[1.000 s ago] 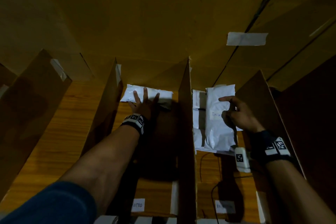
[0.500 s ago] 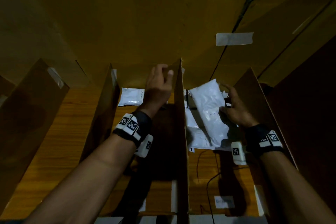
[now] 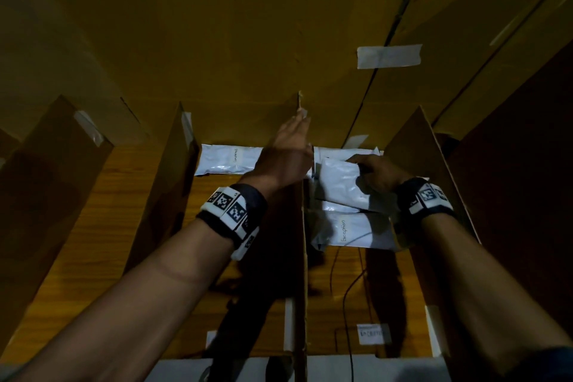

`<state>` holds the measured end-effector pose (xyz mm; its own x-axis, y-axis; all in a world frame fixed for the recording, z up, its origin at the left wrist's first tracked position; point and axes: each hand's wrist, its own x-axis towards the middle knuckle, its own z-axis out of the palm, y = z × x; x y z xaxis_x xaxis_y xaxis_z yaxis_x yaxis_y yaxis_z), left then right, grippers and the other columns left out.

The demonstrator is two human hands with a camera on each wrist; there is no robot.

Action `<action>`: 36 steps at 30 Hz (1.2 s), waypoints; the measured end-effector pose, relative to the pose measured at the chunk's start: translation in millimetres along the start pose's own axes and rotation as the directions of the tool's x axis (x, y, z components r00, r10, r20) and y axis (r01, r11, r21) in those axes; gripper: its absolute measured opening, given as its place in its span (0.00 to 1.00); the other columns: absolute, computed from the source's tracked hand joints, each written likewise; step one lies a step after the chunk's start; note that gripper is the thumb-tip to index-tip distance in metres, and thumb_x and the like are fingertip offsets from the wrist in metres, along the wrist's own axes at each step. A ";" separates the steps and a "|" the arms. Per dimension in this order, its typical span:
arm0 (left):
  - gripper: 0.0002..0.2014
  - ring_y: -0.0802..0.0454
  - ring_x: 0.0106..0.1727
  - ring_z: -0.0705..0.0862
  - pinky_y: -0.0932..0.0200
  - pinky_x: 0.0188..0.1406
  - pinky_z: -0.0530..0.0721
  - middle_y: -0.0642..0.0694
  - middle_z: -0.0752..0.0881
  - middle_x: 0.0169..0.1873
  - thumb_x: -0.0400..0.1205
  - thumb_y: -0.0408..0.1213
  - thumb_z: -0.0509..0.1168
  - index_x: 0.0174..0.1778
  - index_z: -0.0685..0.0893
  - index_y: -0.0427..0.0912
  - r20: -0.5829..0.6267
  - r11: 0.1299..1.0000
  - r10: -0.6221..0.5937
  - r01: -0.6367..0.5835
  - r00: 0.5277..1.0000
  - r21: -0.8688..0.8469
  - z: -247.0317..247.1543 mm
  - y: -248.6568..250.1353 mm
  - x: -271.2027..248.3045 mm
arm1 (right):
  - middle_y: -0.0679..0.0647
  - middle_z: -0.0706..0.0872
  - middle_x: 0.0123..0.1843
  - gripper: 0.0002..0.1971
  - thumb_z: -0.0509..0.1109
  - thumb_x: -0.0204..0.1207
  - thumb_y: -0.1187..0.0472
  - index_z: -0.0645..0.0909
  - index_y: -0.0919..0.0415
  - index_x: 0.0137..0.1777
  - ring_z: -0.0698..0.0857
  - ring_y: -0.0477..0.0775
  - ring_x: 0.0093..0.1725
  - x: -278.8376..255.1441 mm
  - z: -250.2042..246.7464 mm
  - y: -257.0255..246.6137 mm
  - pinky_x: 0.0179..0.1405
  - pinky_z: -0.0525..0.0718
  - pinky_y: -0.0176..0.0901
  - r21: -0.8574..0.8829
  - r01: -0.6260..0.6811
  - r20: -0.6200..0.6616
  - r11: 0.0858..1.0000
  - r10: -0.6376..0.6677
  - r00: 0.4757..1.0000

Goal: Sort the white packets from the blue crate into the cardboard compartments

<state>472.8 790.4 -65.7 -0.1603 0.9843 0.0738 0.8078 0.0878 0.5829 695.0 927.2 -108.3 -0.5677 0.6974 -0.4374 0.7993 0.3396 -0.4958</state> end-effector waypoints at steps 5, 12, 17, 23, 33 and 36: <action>0.32 0.40 0.93 0.56 0.50 0.91 0.56 0.38 0.55 0.93 0.91 0.31 0.59 0.92 0.60 0.37 0.006 1.000 -0.006 0.006 1.000 0.007 0.4 3.2 -2.4 | 0.56 0.83 0.73 0.35 0.76 0.76 0.61 0.73 0.41 0.82 0.79 0.67 0.74 12.0 24.9 3.7 0.72 0.76 0.67 -0.243 0.002 -0.037 0.970 -0.011 0.999; 0.32 0.41 0.92 0.58 0.49 0.90 0.59 0.42 0.55 0.94 0.90 0.31 0.60 0.92 0.61 0.40 0.020 0.999 -0.044 0.045 0.999 -0.026 -2.2 5.6 -4.5 | 0.59 0.73 0.84 0.34 0.76 0.81 0.54 0.71 0.44 0.87 0.73 0.73 0.79 -2.5 60.9 34.7 0.74 0.77 0.72 -0.318 -0.009 -0.093 0.948 -0.021 0.995; 0.32 0.42 0.92 0.56 0.51 0.89 0.57 0.44 0.52 0.94 0.91 0.31 0.59 0.93 0.60 0.41 0.036 0.998 -0.059 0.060 0.998 -0.023 -5.3 8.6 -5.8 | 0.61 0.69 0.88 0.28 0.67 0.89 0.56 0.69 0.44 0.88 0.70 0.73 0.83 -0.3 82.0 42.7 0.76 0.76 0.71 -0.296 0.034 -0.069 0.954 -0.057 0.996; 0.31 0.46 0.93 0.54 0.60 0.84 0.49 0.47 0.53 0.94 0.92 0.35 0.57 0.94 0.58 0.44 0.015 0.997 -0.075 0.075 0.997 -0.014 -2.6 3.8 -5.7 | 0.47 0.53 0.94 0.36 0.60 0.88 0.49 0.48 0.23 0.88 0.51 0.71 0.93 10.1 109.0 50.3 0.77 0.57 0.92 -0.387 0.092 0.020 0.917 -0.091 0.996; 0.31 0.44 0.93 0.54 0.51 0.90 0.53 0.46 0.52 0.94 0.93 0.38 0.58 0.94 0.58 0.44 0.038 0.997 -0.081 0.080 0.996 0.019 -2.8 1.8 -4.0 | 0.41 0.29 0.93 0.31 0.50 0.94 0.39 0.36 0.21 0.88 0.33 0.78 0.90 -9.9 113.0 24.5 0.79 0.53 0.92 -0.408 -0.013 0.051 0.913 0.037 0.998; 0.30 0.43 0.94 0.54 0.48 0.91 0.52 0.46 0.52 0.94 0.95 0.44 0.55 0.94 0.57 0.45 0.053 0.997 -0.080 0.079 0.995 0.010 -5.6 1.7 -6.3 | 0.45 0.31 0.94 0.33 0.51 0.94 0.41 0.32 0.21 0.87 0.37 0.81 0.91 -14.8 109.6 22.3 0.79 0.57 0.91 -0.428 0.024 0.067 0.904 0.005 0.998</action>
<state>472.0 783.4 -60.6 -0.1936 0.9810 -0.0162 0.7981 0.1670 0.5789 699.6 855.3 -195.1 -0.5756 0.6554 -0.4891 0.7929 0.5937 -0.1376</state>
